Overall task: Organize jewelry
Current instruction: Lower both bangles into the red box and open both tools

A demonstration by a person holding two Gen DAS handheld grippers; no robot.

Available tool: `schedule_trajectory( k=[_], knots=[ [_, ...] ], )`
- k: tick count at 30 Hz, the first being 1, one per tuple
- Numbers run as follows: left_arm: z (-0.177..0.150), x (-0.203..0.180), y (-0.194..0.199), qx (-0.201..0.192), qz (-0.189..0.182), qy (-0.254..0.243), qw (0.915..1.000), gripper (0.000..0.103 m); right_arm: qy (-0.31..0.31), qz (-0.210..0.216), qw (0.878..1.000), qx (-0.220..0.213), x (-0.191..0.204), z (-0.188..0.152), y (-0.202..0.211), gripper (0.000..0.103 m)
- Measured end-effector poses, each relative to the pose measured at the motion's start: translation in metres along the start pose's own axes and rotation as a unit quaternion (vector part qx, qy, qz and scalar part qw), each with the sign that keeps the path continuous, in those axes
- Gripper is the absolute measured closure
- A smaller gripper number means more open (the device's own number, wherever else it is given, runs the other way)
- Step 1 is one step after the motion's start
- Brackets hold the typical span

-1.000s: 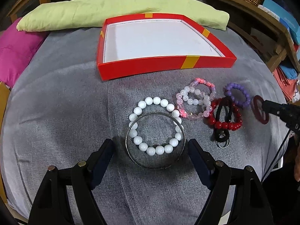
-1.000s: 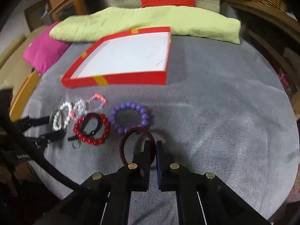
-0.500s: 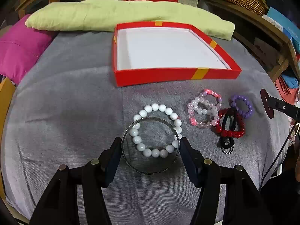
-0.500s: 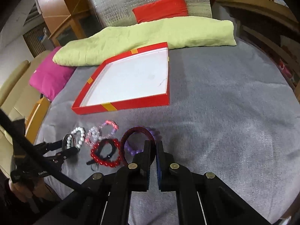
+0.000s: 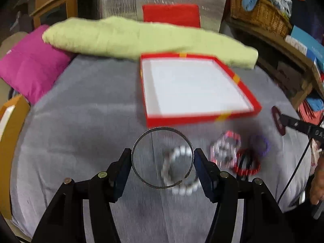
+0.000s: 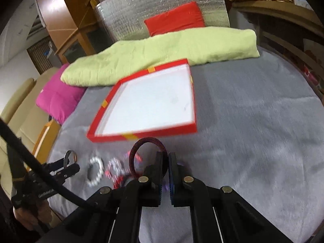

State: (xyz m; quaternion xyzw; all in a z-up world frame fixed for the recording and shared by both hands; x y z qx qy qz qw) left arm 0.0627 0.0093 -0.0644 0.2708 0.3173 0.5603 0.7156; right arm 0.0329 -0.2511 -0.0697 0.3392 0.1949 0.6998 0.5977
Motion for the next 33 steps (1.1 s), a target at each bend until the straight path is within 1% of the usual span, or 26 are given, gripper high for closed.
schedule_trajectory(
  k=[5,9,15,18,20,22,25,26,29,33],
  knots=[
    [0.032,-0.011,-0.013,-0.027,-0.004,0.0,0.9996,0.039,-0.03,-0.002,0.999,-0.015,0.005,0.028,-0.026,0.098],
    [0.046,-0.019,-0.038,-0.013,-0.016,0.0,0.9998,0.039,-0.036,-0.008,0.999,-0.025,0.012,0.049,-0.055,0.098],
    [0.056,-0.031,-0.068,0.011,-0.008,-0.001,0.9999,0.039,-0.039,-0.014,0.999,0.013,0.012,0.057,-0.1,0.097],
    [0.057,-0.041,-0.08,0.025,0.0,-0.01,0.9996,0.039,-0.043,-0.015,0.999,0.03,0.006,0.055,-0.111,0.094],
    [0.058,-0.044,-0.086,0.027,0.01,-0.013,0.9995,0.039,-0.041,-0.013,0.998,0.034,0.003,0.054,-0.116,0.094],
    [0.058,-0.046,-0.092,0.03,0.018,-0.013,0.9993,0.039,-0.039,-0.02,0.999,0.033,-0.001,0.054,-0.115,0.094],
    [0.058,-0.046,-0.094,0.033,0.024,-0.007,0.9991,0.039,-0.055,-0.009,0.998,0.029,-0.009,0.055,-0.105,0.094],
    [0.057,-0.046,-0.092,0.03,0.024,-0.007,0.9992,0.039,-0.057,-0.005,0.998,0.022,-0.012,0.056,-0.099,0.093],
    [0.056,-0.041,-0.084,0.019,0.03,-0.011,0.9993,0.039,-0.05,-0.009,0.999,0.012,-0.015,0.057,-0.081,0.083],
    [0.047,-0.029,-0.065,0.009,0.039,-0.019,0.999,0.039,-0.034,-0.011,0.999,0.025,-0.021,0.048,-0.06,0.083]
  ],
)
Point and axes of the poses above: each gripper's, at about its wrist camera, not at the fingertips, and y roughly against the way its jaws point, x to its left, z to its top, the point moved 2 cm from there along -y, roughly the way its jaws point, and after that the axes turned 7 degrees about y, right-handed, at the moved point
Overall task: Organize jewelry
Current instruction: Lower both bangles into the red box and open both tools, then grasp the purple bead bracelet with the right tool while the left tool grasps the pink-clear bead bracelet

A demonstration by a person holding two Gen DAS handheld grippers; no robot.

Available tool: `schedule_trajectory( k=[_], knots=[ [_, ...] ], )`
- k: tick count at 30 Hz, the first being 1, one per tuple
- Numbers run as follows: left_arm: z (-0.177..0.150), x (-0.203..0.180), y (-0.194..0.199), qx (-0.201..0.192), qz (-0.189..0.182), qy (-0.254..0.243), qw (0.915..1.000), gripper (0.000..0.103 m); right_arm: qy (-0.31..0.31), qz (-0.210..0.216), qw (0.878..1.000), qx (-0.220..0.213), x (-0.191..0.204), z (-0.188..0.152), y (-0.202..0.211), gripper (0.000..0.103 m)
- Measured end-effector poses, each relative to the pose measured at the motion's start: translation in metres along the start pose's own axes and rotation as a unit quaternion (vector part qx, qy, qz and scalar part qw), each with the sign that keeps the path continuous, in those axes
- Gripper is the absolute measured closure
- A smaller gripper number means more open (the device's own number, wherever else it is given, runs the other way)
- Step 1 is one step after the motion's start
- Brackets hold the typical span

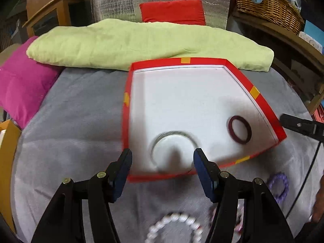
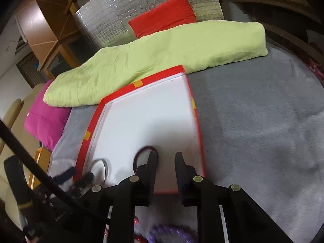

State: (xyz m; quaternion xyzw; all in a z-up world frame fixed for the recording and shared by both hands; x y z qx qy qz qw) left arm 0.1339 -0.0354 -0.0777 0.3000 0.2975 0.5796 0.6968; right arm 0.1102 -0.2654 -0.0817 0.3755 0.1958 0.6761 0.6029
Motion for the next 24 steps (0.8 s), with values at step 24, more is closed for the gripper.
schedule_trajectory(
  k=[24],
  knots=[
    [-0.06,0.019,0.04,0.025,-0.061,-0.041,0.997,0.039,0.04,0.024,0.995,0.087,-0.011,-0.068,0.016,0.074]
  ],
)
Point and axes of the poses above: each gripper's, at about its wrist camera, not at the fingertips, and y roughly against the way its jaws point, x to its left, z to its top, the point moved 2 cm from there along -y, roughly the way its jaws point, and after that the axes turned 7 degrees about y, right-handed, at the moved point
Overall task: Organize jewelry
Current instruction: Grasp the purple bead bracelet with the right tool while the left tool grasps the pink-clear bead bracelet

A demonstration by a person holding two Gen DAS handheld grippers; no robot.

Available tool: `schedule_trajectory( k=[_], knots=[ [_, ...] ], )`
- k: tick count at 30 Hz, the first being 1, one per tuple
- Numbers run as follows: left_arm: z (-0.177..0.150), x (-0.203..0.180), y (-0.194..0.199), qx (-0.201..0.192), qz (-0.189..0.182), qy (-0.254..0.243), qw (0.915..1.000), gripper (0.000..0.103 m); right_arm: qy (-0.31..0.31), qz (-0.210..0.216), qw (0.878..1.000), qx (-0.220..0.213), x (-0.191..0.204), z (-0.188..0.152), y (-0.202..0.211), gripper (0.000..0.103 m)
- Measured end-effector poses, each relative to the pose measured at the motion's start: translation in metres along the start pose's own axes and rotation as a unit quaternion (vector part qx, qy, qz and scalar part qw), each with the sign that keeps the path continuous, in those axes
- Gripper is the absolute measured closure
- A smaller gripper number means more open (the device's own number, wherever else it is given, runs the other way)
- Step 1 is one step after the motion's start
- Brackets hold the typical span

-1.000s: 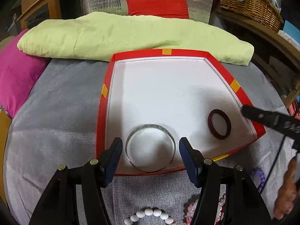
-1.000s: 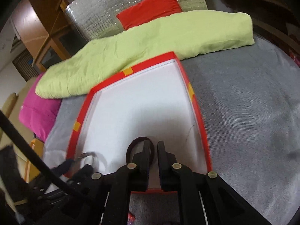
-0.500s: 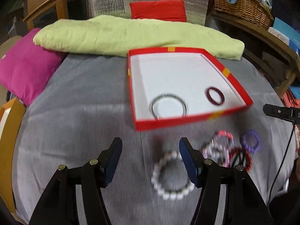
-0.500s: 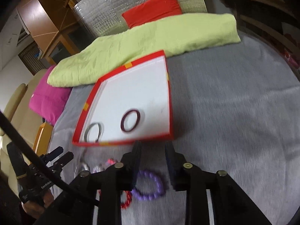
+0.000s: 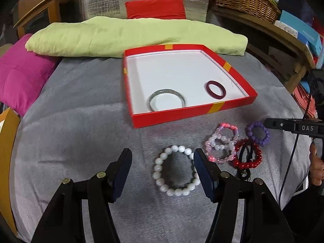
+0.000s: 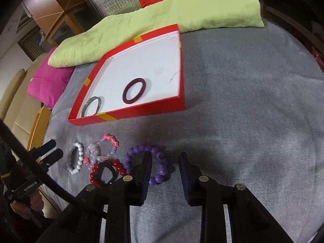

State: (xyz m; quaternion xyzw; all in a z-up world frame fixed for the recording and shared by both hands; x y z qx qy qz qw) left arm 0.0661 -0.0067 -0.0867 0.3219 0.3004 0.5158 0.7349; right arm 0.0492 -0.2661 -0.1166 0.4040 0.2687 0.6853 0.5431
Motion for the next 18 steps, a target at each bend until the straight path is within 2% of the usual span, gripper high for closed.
schedule_trajectory(
  k=[6,18],
  knots=[
    [-0.002,-0.021,-0.012,0.013,-0.009,-0.03,0.9994,0.039,0.012,-0.007,1.0,0.004,0.004,0.003,-0.003,0.074],
    [-0.005,-0.039,-0.037,0.037,-0.014,-0.058,0.9975,0.039,0.038,-0.039,0.998,0.015,0.003,-0.003,-0.01,0.074]
  ],
)
Point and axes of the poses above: each gripper's, at about its wrist camera, not at the fingertips, and y roughly against the way its jaws point, x to its left, z to its top, the point moved 2 cm from there along -y, roughly the way its jaws point, and after that the axes turned 7 degrees about y, right-handed, at the moved point
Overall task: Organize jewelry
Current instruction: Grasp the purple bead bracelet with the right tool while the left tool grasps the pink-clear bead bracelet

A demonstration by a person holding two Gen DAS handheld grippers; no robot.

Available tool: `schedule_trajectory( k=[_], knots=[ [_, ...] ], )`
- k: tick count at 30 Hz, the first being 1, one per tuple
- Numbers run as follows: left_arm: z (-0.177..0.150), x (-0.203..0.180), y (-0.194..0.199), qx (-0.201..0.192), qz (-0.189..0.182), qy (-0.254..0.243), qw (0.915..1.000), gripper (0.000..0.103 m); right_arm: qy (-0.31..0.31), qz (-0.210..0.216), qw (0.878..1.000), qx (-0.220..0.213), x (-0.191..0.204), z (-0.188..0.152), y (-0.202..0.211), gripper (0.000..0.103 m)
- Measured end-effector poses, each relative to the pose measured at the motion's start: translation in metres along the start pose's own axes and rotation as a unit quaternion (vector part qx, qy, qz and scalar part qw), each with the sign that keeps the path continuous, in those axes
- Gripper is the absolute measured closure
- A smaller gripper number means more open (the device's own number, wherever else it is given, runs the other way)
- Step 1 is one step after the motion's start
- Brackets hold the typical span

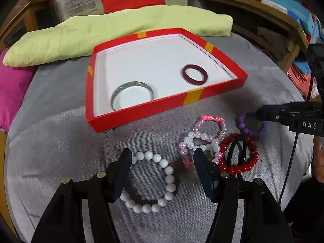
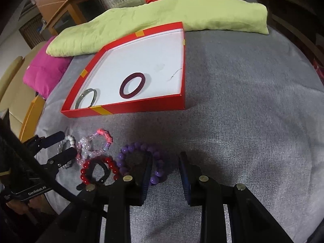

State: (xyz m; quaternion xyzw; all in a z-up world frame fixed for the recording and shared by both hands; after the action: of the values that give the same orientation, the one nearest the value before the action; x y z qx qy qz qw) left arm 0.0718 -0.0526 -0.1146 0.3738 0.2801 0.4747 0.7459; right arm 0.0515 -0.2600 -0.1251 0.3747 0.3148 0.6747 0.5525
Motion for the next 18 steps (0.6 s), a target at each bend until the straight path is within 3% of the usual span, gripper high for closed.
schedule_trajectory(
  k=[5,8,11,14,18],
  knots=[
    [0.002,-0.005,-0.004,-0.008,-0.007,-0.016,0.9998,0.042,0.012,-0.013,1.0,-0.011,0.003,0.001,0.0,0.092],
    [0.003,-0.007,-0.009,-0.002,-0.021,-0.021,0.9996,0.06,0.004,-0.022,1.0,-0.019,-0.002,0.003,0.002,0.092],
    [0.003,-0.007,-0.013,-0.001,-0.025,-0.025,0.9994,0.067,-0.016,-0.027,0.999,-0.022,-0.009,0.004,0.002,0.092],
    [0.003,-0.005,-0.012,-0.003,-0.031,-0.023,0.9993,0.083,-0.038,-0.044,0.998,-0.026,-0.019,0.006,0.004,0.092],
    [0.001,-0.005,-0.012,-0.007,-0.031,-0.028,0.9991,0.088,-0.066,-0.039,0.997,-0.019,-0.031,0.006,0.003,0.092]
  ],
)
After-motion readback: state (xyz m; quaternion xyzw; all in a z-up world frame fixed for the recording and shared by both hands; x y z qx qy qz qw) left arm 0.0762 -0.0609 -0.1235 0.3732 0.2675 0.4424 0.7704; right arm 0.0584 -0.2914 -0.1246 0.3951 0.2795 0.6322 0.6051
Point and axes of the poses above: each gripper's, at about its wrist camera, not at the fingertips, and y roughly against the way its jaws point, x to its left, z to its top, the point moved 2 cm from there along -y, roughly the way its jaws point, and after that the axes turned 7 degrees about y, right-handed, at the moved point
